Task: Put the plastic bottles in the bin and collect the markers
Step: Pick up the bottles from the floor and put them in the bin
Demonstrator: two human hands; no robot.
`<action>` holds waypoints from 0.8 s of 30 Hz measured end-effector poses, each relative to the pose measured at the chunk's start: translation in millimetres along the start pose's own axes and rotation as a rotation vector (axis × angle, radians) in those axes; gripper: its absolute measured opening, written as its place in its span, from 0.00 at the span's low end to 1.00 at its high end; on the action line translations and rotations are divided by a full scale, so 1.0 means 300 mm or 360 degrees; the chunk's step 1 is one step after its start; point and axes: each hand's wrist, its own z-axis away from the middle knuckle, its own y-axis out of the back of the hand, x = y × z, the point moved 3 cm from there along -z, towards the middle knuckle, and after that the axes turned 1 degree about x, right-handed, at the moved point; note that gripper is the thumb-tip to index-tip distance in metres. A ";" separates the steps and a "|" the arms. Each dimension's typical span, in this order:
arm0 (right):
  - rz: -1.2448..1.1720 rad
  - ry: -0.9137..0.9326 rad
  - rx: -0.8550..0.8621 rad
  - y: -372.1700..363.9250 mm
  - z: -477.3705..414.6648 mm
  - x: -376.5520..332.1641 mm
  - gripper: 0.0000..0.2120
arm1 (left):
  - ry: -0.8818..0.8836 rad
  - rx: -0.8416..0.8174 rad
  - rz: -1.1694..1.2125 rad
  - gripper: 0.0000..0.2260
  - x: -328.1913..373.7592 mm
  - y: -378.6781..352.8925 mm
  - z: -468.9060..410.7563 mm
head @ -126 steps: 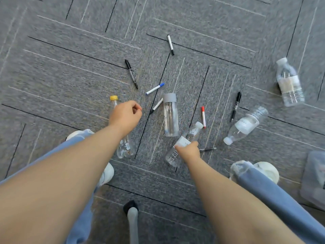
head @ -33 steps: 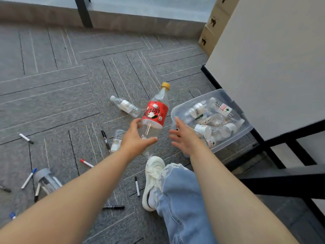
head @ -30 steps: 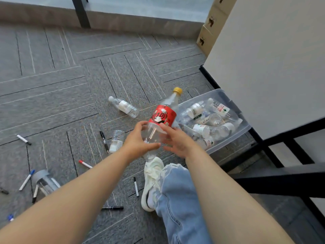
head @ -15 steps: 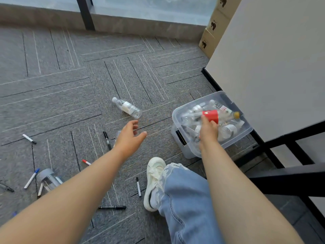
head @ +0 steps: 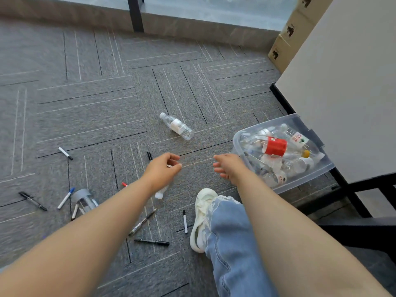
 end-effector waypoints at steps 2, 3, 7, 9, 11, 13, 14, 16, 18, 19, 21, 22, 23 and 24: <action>0.0046 -0.0009 -0.0023 -0.084 -0.007 -0.016 0.05 | 0.0068 0.0033 -0.0017 0.11 -0.082 0.064 -0.002; 0.0086 -0.0010 -0.0036 -0.132 -0.012 -0.020 0.05 | 0.0108 0.0054 -0.0028 0.11 -0.130 0.101 -0.004; 0.0290 0.0023 -0.0164 -0.334 -0.053 -0.009 0.04 | 0.0322 0.0199 -0.0018 0.10 -0.345 0.271 -0.017; 0.0401 0.0066 -0.0235 -0.432 -0.083 0.014 0.07 | 0.0448 0.0280 -0.0021 0.10 -0.459 0.349 -0.029; 0.0540 0.0070 -0.0266 -0.524 -0.114 0.054 0.10 | 0.0583 0.0324 0.0005 0.11 -0.574 0.406 -0.037; 0.0657 0.0036 -0.0311 -0.611 -0.154 0.112 0.09 | 0.0692 0.0316 -0.0004 0.13 -0.680 0.443 -0.042; 0.0701 0.0001 -0.0336 -0.653 -0.170 0.139 0.07 | 0.0731 0.0295 -0.0051 0.13 -0.728 0.459 -0.045; 0.0766 -0.0064 -0.0367 -0.727 -0.210 0.192 0.07 | 0.0797 0.0270 -0.0126 0.14 -0.808 0.484 -0.051; 0.0767 -0.0130 -0.0369 -0.793 -0.251 0.224 0.11 | 0.0858 0.0281 -0.0143 0.13 -0.878 0.501 -0.066; 0.0753 -0.0143 -0.0354 -0.823 -0.274 0.229 0.11 | 0.0883 0.0297 -0.0153 0.13 -0.906 0.505 -0.077; 0.0700 -0.0128 -0.0319 -0.876 -0.322 0.226 0.07 | 0.0923 0.0323 -0.0161 0.12 -0.957 0.503 -0.102; 0.0708 -0.0125 -0.0300 -0.898 -0.350 0.225 0.04 | 0.0930 0.0338 -0.0151 0.11 -0.978 0.498 -0.117; 0.0746 -0.0106 -0.0262 -0.910 -0.372 0.223 0.03 | 0.0925 0.0361 -0.0144 0.11 -0.998 0.492 -0.133; 0.0807 -0.0119 -0.0186 -0.915 -0.398 0.230 0.08 | 0.0912 0.0394 -0.0127 0.11 -1.013 0.490 -0.148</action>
